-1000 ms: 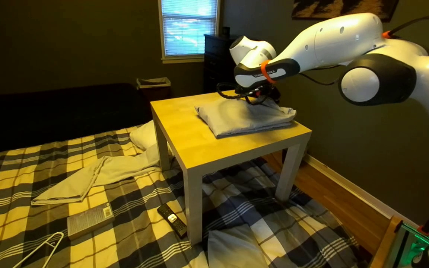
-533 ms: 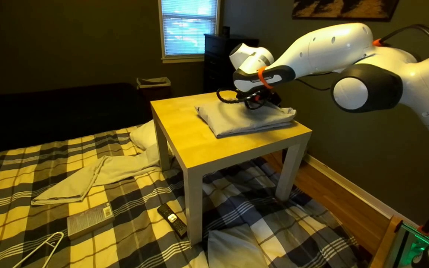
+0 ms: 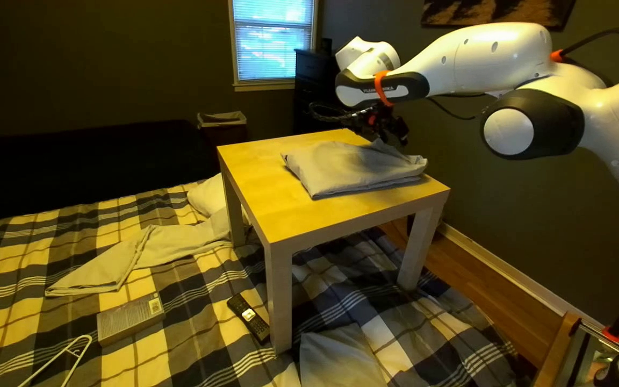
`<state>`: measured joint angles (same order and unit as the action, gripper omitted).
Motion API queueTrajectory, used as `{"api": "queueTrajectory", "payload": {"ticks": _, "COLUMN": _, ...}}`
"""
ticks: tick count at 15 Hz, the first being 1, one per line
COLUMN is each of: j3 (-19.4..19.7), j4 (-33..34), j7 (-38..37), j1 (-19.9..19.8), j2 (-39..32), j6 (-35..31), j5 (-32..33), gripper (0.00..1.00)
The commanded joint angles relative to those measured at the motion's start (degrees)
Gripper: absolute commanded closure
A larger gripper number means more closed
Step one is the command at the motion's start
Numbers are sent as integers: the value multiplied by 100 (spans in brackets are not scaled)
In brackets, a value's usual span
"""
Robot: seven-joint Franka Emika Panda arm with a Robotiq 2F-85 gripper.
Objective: Fold the bed sheet
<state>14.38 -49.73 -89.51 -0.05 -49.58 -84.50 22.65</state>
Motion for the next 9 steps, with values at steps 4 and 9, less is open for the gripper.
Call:
{"api": "queueTrajectory", "payload": {"ticks": 4, "j3": -505, "j4": 586, "j7": 714, "j1": -432, "j2": 168, "j6": 990, "j5": -1212, "gripper": 0}}
{"api": "queueTrajectory", "payload": {"ticks": 9, "j3": -373, "j4": 461, "j7": 597, "j1": -310, "j2": 227, "j6": 842, "j5": -1041, "gripper": 0}}
